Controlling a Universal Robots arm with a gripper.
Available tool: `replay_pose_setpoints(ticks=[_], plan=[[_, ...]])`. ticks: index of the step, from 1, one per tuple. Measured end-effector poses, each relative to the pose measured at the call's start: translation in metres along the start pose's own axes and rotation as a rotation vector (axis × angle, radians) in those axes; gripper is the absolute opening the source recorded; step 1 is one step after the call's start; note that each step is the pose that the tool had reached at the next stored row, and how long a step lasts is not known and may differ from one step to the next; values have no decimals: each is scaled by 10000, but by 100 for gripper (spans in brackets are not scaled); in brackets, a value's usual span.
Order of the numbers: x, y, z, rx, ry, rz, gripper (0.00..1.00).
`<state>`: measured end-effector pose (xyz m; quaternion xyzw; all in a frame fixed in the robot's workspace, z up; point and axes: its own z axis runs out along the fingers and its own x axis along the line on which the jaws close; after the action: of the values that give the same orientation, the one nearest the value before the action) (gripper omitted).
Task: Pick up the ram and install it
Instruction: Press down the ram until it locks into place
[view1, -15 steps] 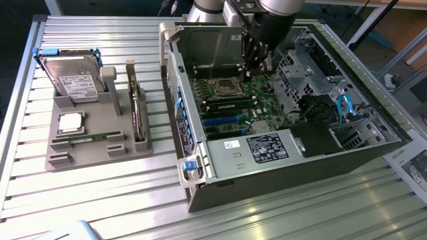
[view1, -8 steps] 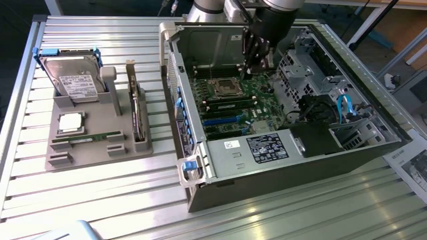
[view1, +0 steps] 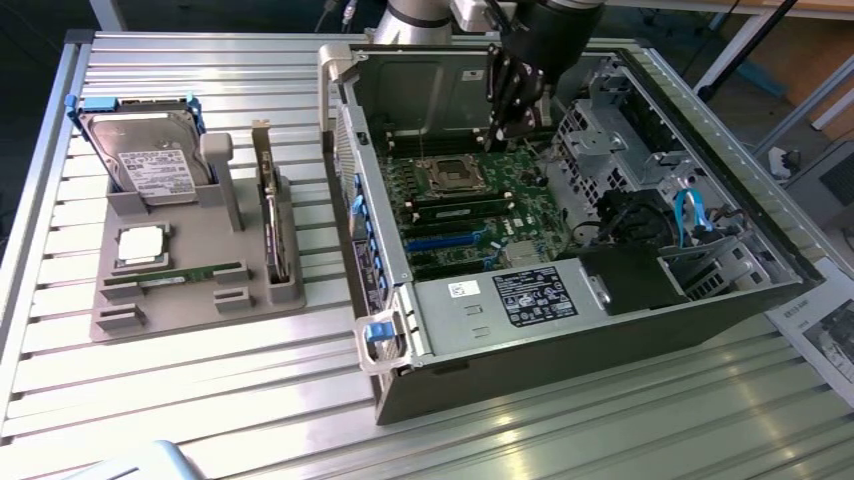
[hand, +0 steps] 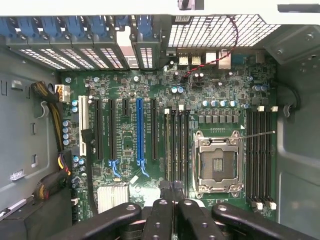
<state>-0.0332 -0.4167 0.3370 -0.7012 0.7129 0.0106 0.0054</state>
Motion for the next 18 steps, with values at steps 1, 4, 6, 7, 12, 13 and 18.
replay_pose_setpoints(ticks=[1, 4, 6, 7, 12, 13, 18], plan=[[0, 0, -1, 0, 1, 0, 10], [0, 0, -2, 0, 1, 0, 10], [0, 0, -2, 0, 1, 0, 10], [0, 0, -3, 0, 1, 0, 10], [0, 0, -3, 0, 2, 0, 10], [0, 0, -3, -1, 2, 2, 10], [0, 0, -3, 19, -5, 887, 10]])
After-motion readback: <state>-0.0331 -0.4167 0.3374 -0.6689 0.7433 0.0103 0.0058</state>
